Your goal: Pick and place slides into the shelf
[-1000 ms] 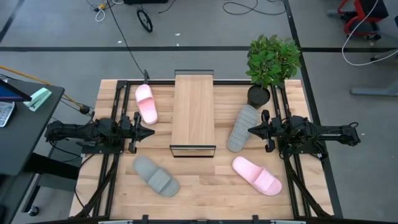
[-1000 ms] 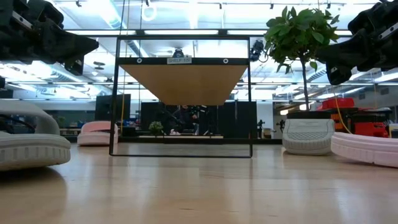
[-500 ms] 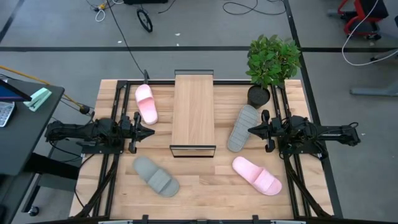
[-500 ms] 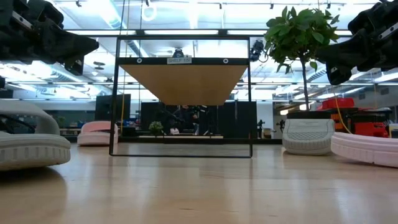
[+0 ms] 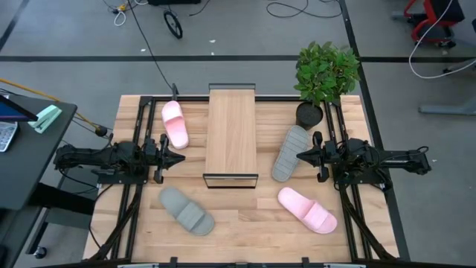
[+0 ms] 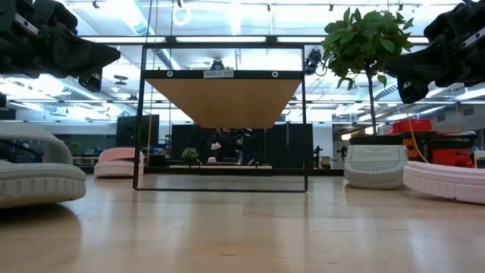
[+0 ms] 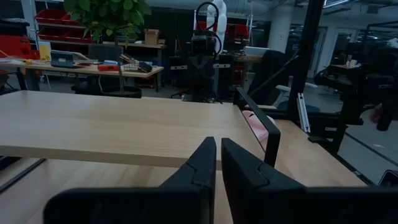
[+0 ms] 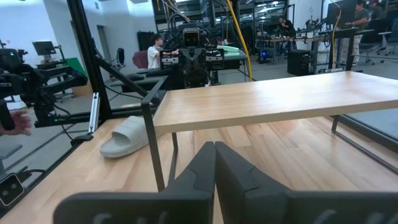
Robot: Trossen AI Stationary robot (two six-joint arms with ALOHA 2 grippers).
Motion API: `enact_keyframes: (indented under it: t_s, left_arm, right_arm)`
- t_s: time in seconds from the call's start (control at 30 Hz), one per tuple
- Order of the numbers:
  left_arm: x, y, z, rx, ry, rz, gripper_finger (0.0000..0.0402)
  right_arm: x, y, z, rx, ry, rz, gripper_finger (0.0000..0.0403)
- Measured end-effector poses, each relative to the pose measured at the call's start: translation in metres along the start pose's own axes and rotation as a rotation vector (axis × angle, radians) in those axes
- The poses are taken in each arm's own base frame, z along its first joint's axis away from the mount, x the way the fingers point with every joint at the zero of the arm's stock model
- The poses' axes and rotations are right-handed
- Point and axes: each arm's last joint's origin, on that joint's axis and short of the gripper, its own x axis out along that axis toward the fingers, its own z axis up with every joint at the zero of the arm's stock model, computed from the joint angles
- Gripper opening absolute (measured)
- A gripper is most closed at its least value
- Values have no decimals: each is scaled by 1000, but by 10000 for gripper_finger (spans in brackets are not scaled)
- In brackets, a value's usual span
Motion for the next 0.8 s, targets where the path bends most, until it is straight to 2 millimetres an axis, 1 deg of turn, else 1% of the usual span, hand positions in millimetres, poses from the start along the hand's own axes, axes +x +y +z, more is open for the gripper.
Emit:
enact_keyframes:
  t_s: [0.23, 0.5, 0.8]
  left_arm:
    - [0, 0, 0, 52, -3, 10, 33]
    - [0, 0, 0, 53, -4, 10, 23]
    - [0, 0, 1, 52, -5, 10, 36]
  right_arm:
    - [0, 0, 0, 0, 0, 0, 14]
    - [0, 0, 0, 0, 0, 0, 14]
    - [0, 0, 0, -1, 0, 0, 14]
